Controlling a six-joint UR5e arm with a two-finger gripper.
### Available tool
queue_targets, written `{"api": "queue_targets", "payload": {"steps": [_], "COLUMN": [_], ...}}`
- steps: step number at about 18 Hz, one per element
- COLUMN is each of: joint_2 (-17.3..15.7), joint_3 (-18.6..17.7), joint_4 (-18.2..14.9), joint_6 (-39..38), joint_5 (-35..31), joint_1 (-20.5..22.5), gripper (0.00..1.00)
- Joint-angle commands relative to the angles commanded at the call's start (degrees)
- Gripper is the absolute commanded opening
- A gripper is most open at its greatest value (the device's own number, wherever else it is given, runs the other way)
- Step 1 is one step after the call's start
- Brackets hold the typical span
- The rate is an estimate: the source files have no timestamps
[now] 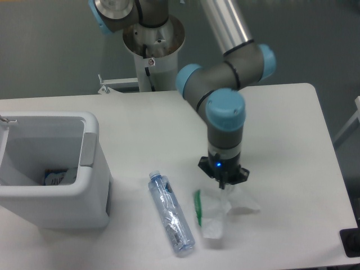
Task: Place the trash in the trash can
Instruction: 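Lift the bag and carry it over the white trash bin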
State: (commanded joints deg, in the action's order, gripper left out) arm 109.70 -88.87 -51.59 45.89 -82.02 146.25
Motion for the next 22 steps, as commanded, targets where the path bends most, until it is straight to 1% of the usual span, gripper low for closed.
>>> {"api": "queue_targets", "payload": {"steps": [3, 5, 7, 11, 13, 14, 15, 17, 21, 22], "joint_2": [-1.24, -3.86, -5.97, -12.65, -15.73, -17.05, -18.02, -19.43, -21.54, -21.63], "joint_3": [3.6, 5.63, 6.34, 5.64, 5.29, 5.2, 5.02, 3.88, 1.34, 0.98], "joint_4": [-3.51, -6.58, -7.91, -8.53, -8.53, -8.53, -8.62, -8.53, -7.83, -7.83], "joint_6": [-3.43, -6.86, -7.57, -7.4, -7.66, -8.01, -8.62, -8.89, -8.28, -8.1], "joint_5": [4.4, 8.35, 11.26, 16.88, 20.05, 20.32, 20.41, 20.32, 19.97, 20.06], "joint_1": [1.14, 1.23, 0.71, 0.35, -0.78, -1.22, -1.66, -4.73, -9.57, -10.62], "gripper": [0.0, 0.0, 0.0, 0.0, 0.0, 0.0, 0.0, 0.0, 0.0, 0.0]}}
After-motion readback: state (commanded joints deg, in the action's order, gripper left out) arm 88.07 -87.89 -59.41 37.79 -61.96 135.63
